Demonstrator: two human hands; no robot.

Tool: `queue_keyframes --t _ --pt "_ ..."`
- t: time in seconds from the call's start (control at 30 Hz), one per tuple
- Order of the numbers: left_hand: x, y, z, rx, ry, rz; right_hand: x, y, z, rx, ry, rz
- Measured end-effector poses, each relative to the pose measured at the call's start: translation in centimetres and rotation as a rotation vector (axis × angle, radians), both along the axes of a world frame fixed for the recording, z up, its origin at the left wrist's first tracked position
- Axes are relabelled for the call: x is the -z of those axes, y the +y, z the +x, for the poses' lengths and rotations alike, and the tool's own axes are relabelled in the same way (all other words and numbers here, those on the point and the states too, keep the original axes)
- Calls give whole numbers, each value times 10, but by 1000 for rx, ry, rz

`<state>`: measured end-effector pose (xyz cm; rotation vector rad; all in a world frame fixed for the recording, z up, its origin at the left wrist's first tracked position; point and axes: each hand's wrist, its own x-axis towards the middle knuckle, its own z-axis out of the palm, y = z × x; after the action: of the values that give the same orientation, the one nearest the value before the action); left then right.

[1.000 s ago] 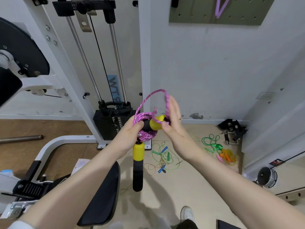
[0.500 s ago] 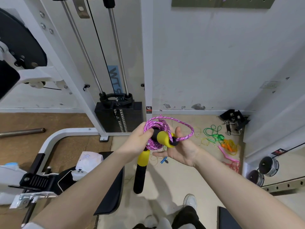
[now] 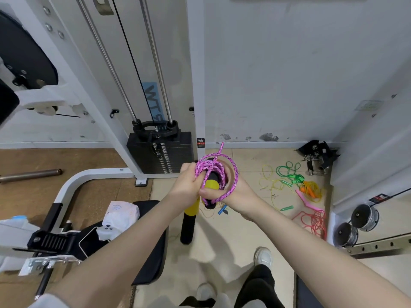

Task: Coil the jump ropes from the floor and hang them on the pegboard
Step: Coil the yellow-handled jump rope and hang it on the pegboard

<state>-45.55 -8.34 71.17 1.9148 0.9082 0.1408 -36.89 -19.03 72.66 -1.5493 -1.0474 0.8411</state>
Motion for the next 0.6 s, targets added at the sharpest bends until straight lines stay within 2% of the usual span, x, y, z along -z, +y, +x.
queue_keyframes --t 0.07,0.27,0.5,0.6 --pt "5 5 6 40 -28 -38 -1 1 7 51 -112 -34" --pt "-19 -6 36 77 -61 -92 -10 -3 53 164 71 -147" --pt "-35 -12 84 133 -64 -254 -25 1 119 -57 25 -307" --pt "-41 -3 107 74 -34 -188 -23 1 145 -156 234 -341"
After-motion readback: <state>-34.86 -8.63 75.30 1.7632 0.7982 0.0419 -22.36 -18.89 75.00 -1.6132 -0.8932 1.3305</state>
